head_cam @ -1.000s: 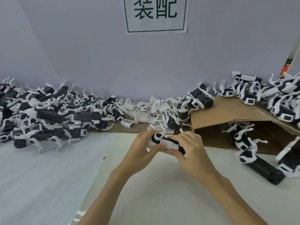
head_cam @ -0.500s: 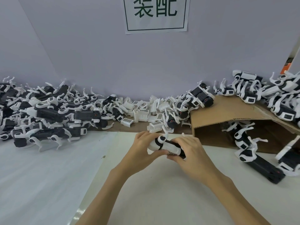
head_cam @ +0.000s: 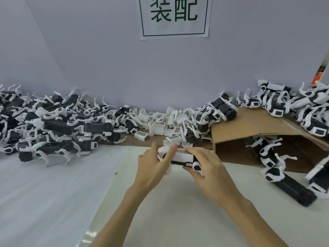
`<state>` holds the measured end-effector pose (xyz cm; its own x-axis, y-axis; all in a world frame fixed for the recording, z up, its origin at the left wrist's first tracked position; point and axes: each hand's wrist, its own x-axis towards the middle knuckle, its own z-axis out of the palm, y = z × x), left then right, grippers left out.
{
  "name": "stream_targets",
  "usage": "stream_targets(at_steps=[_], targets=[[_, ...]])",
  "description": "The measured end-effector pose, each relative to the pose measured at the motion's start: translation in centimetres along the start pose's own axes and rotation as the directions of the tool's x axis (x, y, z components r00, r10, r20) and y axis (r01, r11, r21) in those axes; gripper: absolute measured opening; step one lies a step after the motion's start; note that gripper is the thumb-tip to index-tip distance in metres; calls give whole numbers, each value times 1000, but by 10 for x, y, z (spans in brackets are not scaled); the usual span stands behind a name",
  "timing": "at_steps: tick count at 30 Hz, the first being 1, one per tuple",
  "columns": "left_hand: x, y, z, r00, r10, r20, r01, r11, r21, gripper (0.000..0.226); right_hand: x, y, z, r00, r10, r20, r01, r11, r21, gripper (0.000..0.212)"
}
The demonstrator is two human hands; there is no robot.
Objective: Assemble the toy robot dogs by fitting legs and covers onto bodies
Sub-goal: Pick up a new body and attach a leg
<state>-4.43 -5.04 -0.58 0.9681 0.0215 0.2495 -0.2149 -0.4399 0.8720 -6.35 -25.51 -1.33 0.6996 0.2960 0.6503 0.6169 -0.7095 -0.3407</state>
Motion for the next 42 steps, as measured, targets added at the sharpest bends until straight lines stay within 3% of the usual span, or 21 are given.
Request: stream_targets(at_steps=[2, 4, 8, 12, 16, 19, 21, 23, 26, 28, 31, 34, 38, 40, 42], targets=[[-1, 1, -6, 982, 70, 176, -44, 988, -150, 55, -1, 2, -1, 997, 67, 34, -71, 988, 138, 49], [0, 3, -8, 947, 83, 310, 15, 954, -301, 39, -2, 5, -2, 996, 82, 42, -88, 981, 173, 50], [-4, 10, 3, 988, 94, 119, -58, 959, -278, 25, -1, 5, 0, 997, 70, 13, -71, 995, 68, 52], [-4, 7, 0, 956, 237, 173, -184, 944, -275, 35, 6, 2, -9, 999, 42, -18, -42, 998, 39, 39], [-3, 6, -6, 877, 416, 240, -387, 908, -162, 48, 5, 5, -24, 978, 76, 193, -138, 933, 333, 50], [2, 3, -12, 813, 498, 304, -506, 861, -56, 58, 4, 12, -25, 938, 130, 320, -227, 931, 287, 41], [3, 1, -13, 823, 472, 316, -494, 869, -11, 77, 5, 14, -21, 947, 180, 267, -240, 948, 211, 38], [1, 1, -9, 899, 372, 230, -383, 924, 5, 86, 2, 13, -13, 959, 204, 199, -235, 960, 149, 48], [2, 0, -4, 962, 219, 161, -233, 970, 72, 71, -2, 12, -2, 985, 131, 109, -136, 990, 37, 55], [2, -2, -2, 962, 222, 159, -236, 969, 76, 60, -4, 15, 2, 995, 77, 60, -77, 997, -1, 56], [-1, -2, 2, 959, 276, 70, -280, 958, 65, 43, -3, 14, 2, 993, 102, 63, -108, 989, 98, 46], [-4, 5, 3, 974, 199, 110, -199, 980, -8, 49, 0, 14, 2, 984, 151, 94, -169, 960, 223, 30], [-3, 8, -10, 931, 291, 218, -341, 907, 247, 58, 3, 13, -7, 931, 220, 292, -353, 751, 558, 12], [-2, 8, -19, 926, 221, 305, -292, 932, 213, 68, 1, 14, -8, 909, 229, 347, -403, 693, 598, 14], [-2, 9, -22, 916, 196, 351, -235, 969, 74, 66, 1, 12, -6, 884, 256, 392, -462, 611, 643, 20]])
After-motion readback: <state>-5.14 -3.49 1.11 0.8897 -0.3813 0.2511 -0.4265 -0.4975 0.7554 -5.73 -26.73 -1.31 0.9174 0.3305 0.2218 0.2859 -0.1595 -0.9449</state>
